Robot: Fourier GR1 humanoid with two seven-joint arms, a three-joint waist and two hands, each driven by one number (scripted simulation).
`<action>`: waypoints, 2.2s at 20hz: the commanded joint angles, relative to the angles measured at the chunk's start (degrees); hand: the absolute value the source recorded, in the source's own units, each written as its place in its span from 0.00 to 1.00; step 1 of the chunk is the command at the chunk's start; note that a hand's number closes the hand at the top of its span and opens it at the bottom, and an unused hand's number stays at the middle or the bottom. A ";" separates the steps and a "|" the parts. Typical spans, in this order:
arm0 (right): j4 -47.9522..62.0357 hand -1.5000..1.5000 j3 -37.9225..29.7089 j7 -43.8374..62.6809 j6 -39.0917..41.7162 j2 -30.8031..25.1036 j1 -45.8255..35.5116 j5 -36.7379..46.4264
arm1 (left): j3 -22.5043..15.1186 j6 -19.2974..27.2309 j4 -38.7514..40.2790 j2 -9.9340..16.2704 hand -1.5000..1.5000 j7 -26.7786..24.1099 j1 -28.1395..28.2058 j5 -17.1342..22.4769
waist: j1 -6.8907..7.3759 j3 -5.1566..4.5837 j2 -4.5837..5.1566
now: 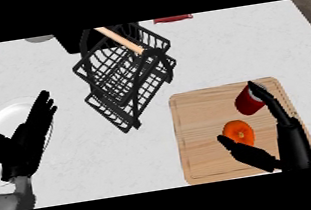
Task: Pick the squash from the cutting board and place it in the tiered basket
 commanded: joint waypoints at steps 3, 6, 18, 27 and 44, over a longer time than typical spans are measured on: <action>-7.86 0.00 -0.15 15.42 5.21 -13.19 3.09 16.80 | 1.63 -1.07 -0.43 1.13 0.50 0.79 -0.03 1.16 | -1.03 -0.43 -0.22; -9.17 0.00 1.72 22.64 14.38 -19.24 4.10 22.26 | 1.07 -1.29 -1.55 0.73 0.50 0.80 0.76 1.27 | -0.25 -0.56 -0.10; -24.22 0.00 18.61 63.48 47.47 -10.69 -7.70 26.31 | 0.79 -1.68 -1.96 -0.16 0.50 3.30 -2.12 0.11 | 0.82 -0.01 0.23; -6.47 0.00 17.15 61.53 43.63 -1.46 -11.26 32.96 | 1.70 -4.28 1.61 -3.07 0.50 -1.60 0.09 -2.20 | 0.42 0.07 0.27; 2.85 0.00 8.94 48.78 36.94 -2.26 -8.96 42.59 | 5.57 -5.74 -6.81 -6.04 0.50 6.83 2.09 -5.60 | 0.45 0.09 0.17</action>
